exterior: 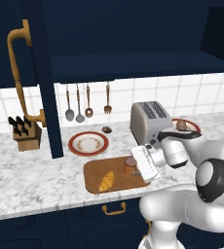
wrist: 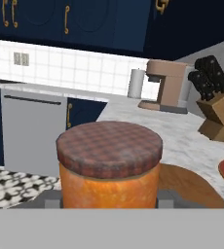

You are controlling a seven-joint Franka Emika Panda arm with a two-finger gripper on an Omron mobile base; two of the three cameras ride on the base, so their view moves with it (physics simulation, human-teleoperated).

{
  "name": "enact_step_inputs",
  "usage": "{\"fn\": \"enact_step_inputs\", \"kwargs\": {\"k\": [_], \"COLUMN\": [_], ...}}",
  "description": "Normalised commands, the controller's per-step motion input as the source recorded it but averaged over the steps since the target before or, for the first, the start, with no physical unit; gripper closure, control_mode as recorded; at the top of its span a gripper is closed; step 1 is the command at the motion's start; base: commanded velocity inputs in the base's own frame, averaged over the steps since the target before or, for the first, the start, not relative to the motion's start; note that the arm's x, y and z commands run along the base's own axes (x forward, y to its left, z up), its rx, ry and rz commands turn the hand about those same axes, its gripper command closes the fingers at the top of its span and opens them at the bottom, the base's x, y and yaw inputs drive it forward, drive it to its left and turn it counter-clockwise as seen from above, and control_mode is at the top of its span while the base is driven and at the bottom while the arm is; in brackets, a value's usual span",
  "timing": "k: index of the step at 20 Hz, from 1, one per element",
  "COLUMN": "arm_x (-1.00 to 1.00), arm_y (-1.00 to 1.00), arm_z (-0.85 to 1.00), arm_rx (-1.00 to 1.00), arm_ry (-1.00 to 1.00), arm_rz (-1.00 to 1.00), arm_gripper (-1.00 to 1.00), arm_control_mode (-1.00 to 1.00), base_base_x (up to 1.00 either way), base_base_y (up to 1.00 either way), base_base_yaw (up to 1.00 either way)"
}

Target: From the different types of pastries on the counter, select a croissant and place it on the cutting board. Then retrieve a jar of jam from the cabinet and place it alongside the croissant on the cutting board.

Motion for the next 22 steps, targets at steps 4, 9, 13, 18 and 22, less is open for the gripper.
{"fn": "enact_step_inputs", "kwargs": {"k": [4, 9, 13, 18, 22], "arm_x": [0.01, 0.0, 0.0, 0.01, 0.11], "arm_y": [0.08, 0.02, 0.0, 0.05, 0.1], "arm_z": [-0.09, -0.13, -0.11, -0.22, -0.11], "arm_rx": [0.11, 0.0, 0.0, 0.0, 0.0], "arm_ry": [0.03, 0.0, 0.0, 0.02, 0.01], "arm_rz": [0.0, 0.0, 0.0, 0.0, -0.02], "arm_gripper": [1.0, 1.0, 1.0, 1.0, 1.0], "arm_control_mode": [-1.0, -1.0, -1.0, -1.0, -1.0], "base_base_x": [0.0, 0.0, 0.0, 0.0, 0.0], "base_base_y": [0.0, 0.0, 0.0, 0.0, 0.0], "base_base_yaw": [0.0, 0.0, 0.0, 0.0, 0.0]}}
